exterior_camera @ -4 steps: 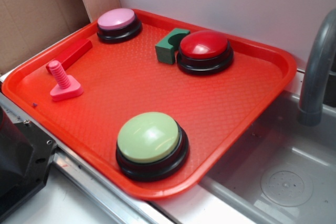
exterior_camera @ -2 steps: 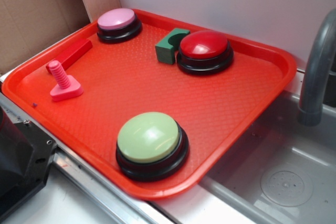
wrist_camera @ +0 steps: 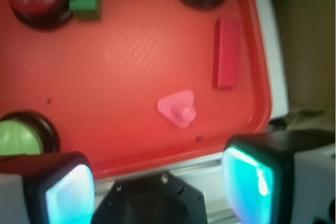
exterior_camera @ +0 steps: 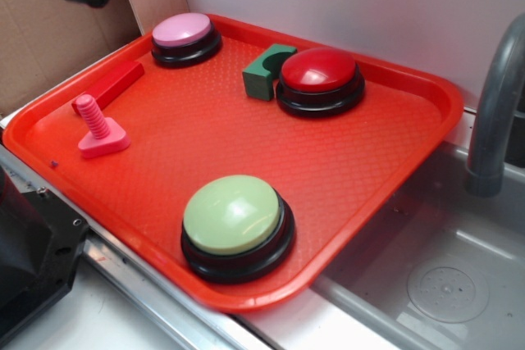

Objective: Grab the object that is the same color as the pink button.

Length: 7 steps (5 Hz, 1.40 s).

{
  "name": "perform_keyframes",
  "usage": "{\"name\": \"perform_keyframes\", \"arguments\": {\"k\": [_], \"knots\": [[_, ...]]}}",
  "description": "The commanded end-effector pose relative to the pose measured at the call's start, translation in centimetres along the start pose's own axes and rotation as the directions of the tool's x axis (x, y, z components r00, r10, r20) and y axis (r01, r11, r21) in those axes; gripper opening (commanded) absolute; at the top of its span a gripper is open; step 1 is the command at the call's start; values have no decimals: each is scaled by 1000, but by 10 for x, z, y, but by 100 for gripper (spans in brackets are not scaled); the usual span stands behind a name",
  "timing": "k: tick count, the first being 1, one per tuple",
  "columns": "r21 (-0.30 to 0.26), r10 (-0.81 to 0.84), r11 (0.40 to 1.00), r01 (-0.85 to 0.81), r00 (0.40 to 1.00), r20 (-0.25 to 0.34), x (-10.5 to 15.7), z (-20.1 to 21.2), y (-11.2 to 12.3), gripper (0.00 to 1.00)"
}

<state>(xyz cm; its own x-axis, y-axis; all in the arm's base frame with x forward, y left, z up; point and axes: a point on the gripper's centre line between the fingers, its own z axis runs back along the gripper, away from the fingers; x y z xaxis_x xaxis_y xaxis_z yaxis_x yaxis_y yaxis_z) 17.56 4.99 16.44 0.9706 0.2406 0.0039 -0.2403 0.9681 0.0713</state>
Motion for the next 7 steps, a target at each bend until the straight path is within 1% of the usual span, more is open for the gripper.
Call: {"name": "perform_keyframes", "arguments": {"k": [1, 2, 3, 4, 5, 6, 7], "knots": [[-111, 70, 992, -59, 992, 102, 4, -25, 44, 100], [-168, 58, 985, -39, 992, 109, -4, -40, 47, 100], [-152, 77, 987, -59, 990, 120, -9, -57, 46, 100], [-176, 64, 983, -42, 991, 120, -6, -85, 33, 100], [-165, 28, 986, -9, 993, 116, -8, -101, 25, 100], [-142, 5, 990, 12, 993, 116, -8, -109, 17, 100], [-124, -6, 992, 18, 995, 98, -8, -119, 16, 100]]}}
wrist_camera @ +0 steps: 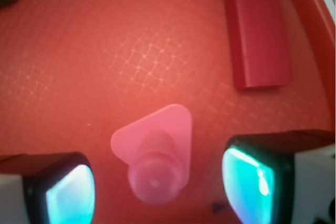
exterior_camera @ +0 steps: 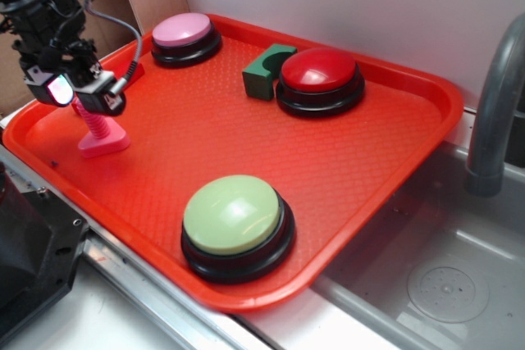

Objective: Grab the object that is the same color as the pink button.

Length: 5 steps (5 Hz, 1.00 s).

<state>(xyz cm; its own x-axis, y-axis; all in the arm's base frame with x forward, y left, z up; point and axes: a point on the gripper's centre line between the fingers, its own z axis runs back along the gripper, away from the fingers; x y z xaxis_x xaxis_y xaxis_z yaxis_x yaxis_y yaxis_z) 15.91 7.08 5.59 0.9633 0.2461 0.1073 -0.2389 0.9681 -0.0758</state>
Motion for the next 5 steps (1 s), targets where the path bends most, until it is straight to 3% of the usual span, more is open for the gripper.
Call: {"name": "perform_keyframes", "arguments": {"k": [1, 2, 4, 5], "knots": [[27, -17, 999, 17, 1000, -21, 5, -19, 4, 100], [30, -17, 999, 18, 1000, -23, 5, -26, 2, 0], [2, -20, 1000, 20, 999, -26, 5, -14, -1, 0], [-17, -28, 999, 28, 999, -29, 8, 17, -8, 0]]}}
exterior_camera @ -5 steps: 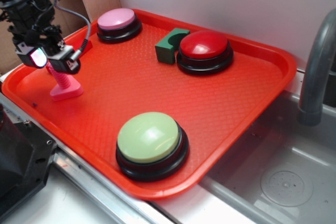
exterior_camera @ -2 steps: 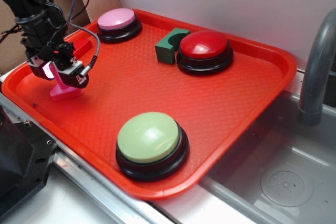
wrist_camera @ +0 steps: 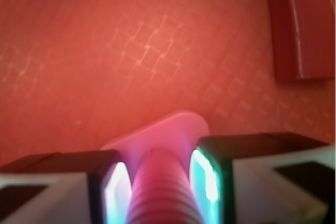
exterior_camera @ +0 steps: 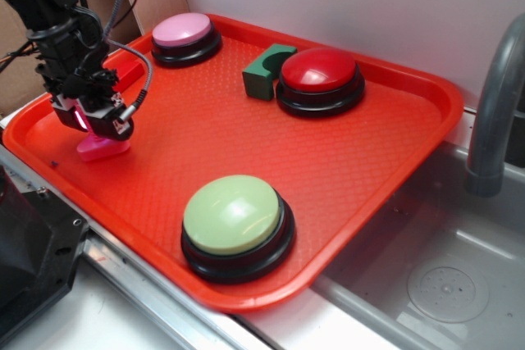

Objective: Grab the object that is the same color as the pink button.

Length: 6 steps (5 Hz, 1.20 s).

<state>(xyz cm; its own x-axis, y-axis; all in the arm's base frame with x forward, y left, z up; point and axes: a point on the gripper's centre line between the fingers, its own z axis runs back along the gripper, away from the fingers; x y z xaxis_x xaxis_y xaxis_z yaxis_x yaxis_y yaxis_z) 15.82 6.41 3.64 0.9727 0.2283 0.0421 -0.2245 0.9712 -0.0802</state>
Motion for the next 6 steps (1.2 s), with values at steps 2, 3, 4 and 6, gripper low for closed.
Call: {"name": "perform_keyframes", "arguments": {"k": [2, 3, 4, 6], "knots": [[34, -80, 996, 77, 991, 110, 15, 128, -44, 0], [15, -115, 993, 114, 986, 119, 21, 156, -62, 0], [32, -160, 987, 157, 980, 116, 27, 159, -75, 0], [87, -265, 963, 256, 958, 109, 44, 155, -88, 0]]}}
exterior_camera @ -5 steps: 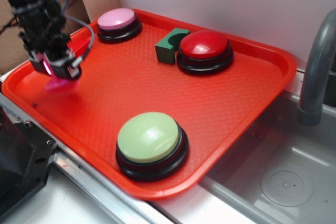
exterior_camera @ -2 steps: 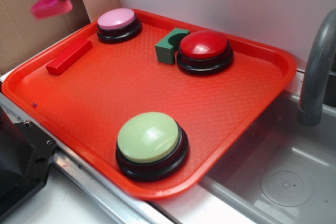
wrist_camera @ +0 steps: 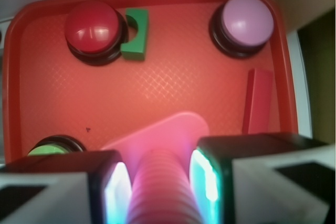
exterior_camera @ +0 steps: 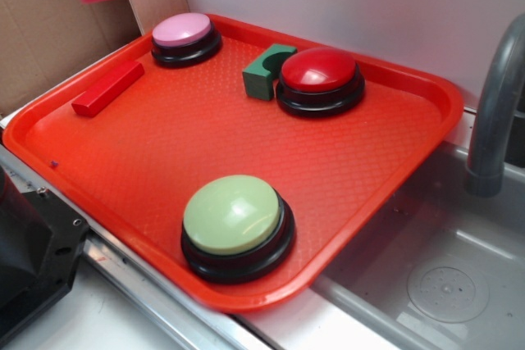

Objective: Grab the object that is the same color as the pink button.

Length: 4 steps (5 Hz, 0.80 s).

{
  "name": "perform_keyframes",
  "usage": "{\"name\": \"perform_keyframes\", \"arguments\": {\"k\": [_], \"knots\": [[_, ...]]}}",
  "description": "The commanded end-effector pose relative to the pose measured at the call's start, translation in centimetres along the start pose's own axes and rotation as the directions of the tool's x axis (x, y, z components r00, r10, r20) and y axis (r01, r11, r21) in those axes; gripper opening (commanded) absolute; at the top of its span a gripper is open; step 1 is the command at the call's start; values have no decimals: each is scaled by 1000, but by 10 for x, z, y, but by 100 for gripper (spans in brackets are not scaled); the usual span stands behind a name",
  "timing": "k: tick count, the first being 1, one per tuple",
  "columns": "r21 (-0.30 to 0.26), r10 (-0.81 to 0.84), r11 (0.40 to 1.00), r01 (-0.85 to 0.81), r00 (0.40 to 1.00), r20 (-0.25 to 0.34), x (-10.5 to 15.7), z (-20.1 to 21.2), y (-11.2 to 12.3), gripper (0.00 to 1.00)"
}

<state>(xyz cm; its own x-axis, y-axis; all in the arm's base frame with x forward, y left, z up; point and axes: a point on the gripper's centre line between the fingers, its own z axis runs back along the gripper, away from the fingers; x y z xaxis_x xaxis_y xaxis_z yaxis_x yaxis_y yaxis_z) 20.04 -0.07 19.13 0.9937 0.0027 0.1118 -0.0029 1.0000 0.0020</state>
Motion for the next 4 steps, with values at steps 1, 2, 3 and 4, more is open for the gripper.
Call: {"name": "perform_keyframes", "arguments": {"k": [1, 2, 3, 4], "knots": [[1, -49, 999, 49, 997, 61, 18, 4, 4, 0], [7, -47, 999, 47, 997, 53, 20, 2, 4, 0], [4, -38, 999, 37, 998, 49, 21, 1, 7, 0], [-32, -31, 999, 32, 999, 36, 23, -2, 10, 0]]}}
